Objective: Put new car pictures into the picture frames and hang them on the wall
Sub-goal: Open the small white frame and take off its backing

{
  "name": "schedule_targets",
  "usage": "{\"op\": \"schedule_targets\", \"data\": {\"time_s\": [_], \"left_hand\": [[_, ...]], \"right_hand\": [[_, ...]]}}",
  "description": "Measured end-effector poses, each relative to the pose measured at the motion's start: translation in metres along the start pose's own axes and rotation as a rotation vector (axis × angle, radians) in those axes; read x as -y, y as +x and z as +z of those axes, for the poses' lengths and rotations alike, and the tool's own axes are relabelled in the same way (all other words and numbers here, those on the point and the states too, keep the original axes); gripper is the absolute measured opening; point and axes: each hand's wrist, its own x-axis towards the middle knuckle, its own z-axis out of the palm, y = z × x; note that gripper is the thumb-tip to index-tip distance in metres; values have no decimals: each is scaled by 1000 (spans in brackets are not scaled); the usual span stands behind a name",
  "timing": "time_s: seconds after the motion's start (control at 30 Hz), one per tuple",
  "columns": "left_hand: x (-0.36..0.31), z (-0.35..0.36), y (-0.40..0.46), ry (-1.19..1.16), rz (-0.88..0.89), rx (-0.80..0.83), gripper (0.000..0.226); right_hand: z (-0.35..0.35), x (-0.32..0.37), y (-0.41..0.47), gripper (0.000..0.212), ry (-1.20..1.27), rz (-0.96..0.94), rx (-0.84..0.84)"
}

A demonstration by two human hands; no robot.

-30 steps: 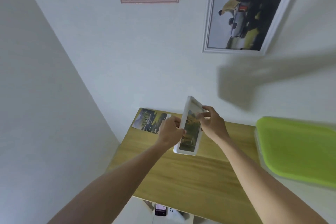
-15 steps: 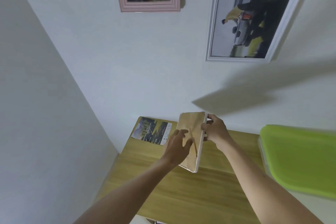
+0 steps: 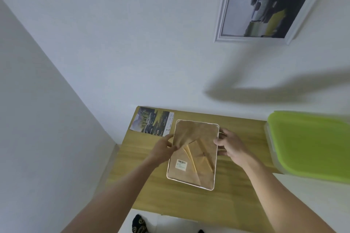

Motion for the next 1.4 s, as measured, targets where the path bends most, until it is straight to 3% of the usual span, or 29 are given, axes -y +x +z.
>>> {"op": "schedule_targets", "data": {"time_s": [0.13, 0.33, 0.43, 0.63, 0.8, 1.1, 1.4], "left_hand": [[11, 9, -4, -13, 12, -55, 50], [27, 27, -5, 157, 34, -97, 71], [32, 30, 1, 332, 53, -73, 88], [23, 27, 15, 574, -28, 29, 95], [22, 24, 33, 632, -61, 74, 108], [12, 18, 53, 802, -93, 138, 107], [14, 21, 65, 661, -170, 110, 110]], "right_hand": [[15, -19, 1, 34, -196, -58, -168], [41, -54, 16, 47, -431, -146, -356], [47, -63, 26, 51, -545, -145, -350], [52, -64, 42, 49, -803, -163, -312], [52, -62, 56, 55, -863, -98, -254], [54, -61, 76, 61, -903, 81, -225], [56, -64, 86, 67, -882, 138, -186]]}}
